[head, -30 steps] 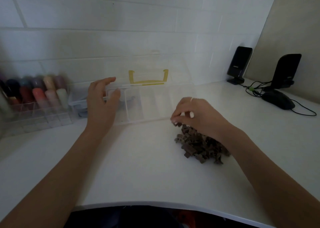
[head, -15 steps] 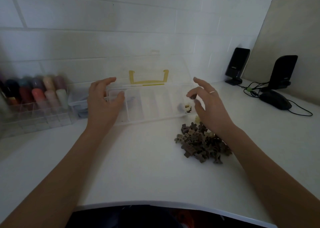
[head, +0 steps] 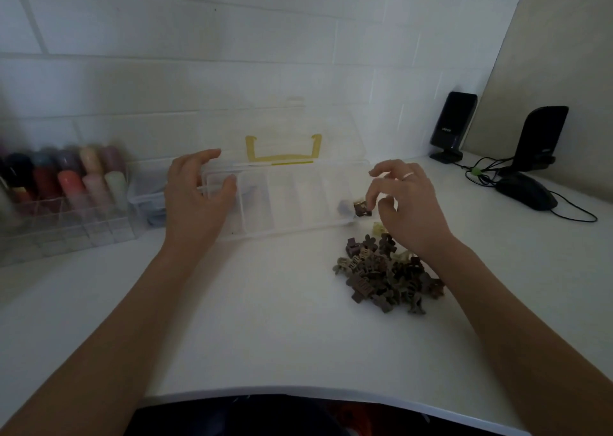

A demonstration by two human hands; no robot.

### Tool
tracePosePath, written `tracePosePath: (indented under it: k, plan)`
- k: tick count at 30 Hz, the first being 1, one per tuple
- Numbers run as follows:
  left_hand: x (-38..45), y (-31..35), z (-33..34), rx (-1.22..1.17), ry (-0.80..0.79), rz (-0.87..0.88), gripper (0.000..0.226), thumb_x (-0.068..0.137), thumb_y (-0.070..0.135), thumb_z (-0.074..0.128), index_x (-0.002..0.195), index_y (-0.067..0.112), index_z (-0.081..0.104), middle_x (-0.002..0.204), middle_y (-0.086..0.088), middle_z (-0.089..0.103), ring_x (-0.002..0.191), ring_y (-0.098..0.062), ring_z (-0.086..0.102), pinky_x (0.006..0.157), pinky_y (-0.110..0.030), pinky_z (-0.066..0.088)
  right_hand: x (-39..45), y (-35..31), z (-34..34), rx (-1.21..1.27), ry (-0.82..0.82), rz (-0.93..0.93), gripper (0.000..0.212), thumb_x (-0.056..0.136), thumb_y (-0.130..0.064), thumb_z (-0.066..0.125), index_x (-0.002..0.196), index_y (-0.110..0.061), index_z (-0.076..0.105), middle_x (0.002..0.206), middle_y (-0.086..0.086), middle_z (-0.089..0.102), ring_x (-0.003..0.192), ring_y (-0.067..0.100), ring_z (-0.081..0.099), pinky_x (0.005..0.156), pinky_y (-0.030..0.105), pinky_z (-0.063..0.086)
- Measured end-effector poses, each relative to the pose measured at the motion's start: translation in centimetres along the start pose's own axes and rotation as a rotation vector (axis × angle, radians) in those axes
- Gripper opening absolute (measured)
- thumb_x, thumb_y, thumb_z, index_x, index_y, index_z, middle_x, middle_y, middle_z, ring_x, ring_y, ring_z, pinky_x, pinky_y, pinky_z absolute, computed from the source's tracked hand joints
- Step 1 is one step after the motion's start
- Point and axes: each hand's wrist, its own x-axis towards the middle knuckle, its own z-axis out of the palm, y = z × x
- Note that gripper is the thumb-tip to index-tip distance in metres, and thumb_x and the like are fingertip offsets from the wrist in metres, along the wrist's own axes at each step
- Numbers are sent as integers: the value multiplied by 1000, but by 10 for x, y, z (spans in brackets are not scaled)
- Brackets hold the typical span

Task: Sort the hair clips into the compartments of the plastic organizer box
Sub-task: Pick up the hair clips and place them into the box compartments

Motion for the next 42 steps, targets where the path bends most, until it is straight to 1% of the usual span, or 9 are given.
tracePosePath:
  k: [5, 12, 19, 22, 24, 28, 34, 39, 42]
  plan:
    - [0, 0, 0, 12, -7, 6, 41, 75, 25, 61, 116, 21, 60, 115, 4, 50, 100, 0, 46, 80, -3, 35, -5, 4, 3, -226, -226, 48, 62, 76, 2, 45, 126, -32, 56, 154, -3, 25, 132, 27, 24, 102, 45, 26]
    - [0, 2, -1, 17, -5, 7, 42, 75, 23, 61, 117, 20, 60, 113, 7, 48, 101, -3, 47, 86, -18, 39, -1, 2, 0, -138, -135, 48, 44, 72, 12, 44, 84, -22, 69, 144, 1, 42, 131, 28, 31, 99, 44, 25]
    - [0, 1, -1, 16, -3, 1, 41, 75, 23, 61, 116, 19, 61, 114, 5, 49, 102, -3, 46, 80, 1, 33, -4, -2, 2, -162, -266, 76, 71, 74, 8, 42, 134, -29, 44, 154, -5, 23, 134, 23, 23, 102, 44, 28]
    - [-1, 1, -1, 15, -5, 3, 41, 75, 23, 61, 116, 20, 61, 113, 5, 49, 102, -3, 46, 79, 0, 33, -2, -6, -3, -72, -182, 49, 61, 79, 4, 46, 129, -31, 50, 141, -4, 43, 126, 18, 35, 100, 39, 29]
    - [0, 1, -1, 19, -5, 10, 41, 75, 23, 61, 116, 19, 61, 113, 4, 49, 98, 3, 44, 78, 1, 32, -1, -10, -8, -10, -142, 2, 39, 83, -5, 53, 113, -29, 60, 110, -7, 60, 96, 9, 50, 86, 30, 39]
    - [0, 0, -1, 25, -5, 10, 40, 76, 19, 63, 116, 19, 61, 113, 4, 49, 99, -2, 46, 79, -2, 34, 1, -20, -22, 117, -270, 9, 8, 86, -19, 62, 83, -26, 66, 43, -10, 47, 40, 10, 42, 49, 18, 34]
    - [0, 1, -1, 42, 3, 29, 40, 77, 12, 64, 116, 17, 61, 115, -1, 51, 98, 6, 42, 82, -5, 35, 2, -33, -24, -184, -585, 38, 31, 76, -61, 62, 98, -41, 70, 57, -23, 42, 52, -3, 41, 53, 16, 26]
    - [0, 1, -1, 30, -6, 16, 40, 76, 14, 63, 116, 18, 60, 117, -5, 54, 101, -5, 48, 88, -21, 41, 2, -31, -20, -224, -645, 43, 26, 75, -61, 63, 87, -39, 69, 64, -19, 48, 61, -2, 46, 55, 19, 31]
    - [0, 0, -1, 21, -10, 16, 41, 75, 17, 62, 116, 18, 61, 117, -6, 54, 102, -11, 51, 84, -15, 40, 3, -32, -17, -98, -573, 59, 20, 75, -51, 70, 73, -32, 64, 60, -13, 53, 54, 1, 48, 53, 20, 31]
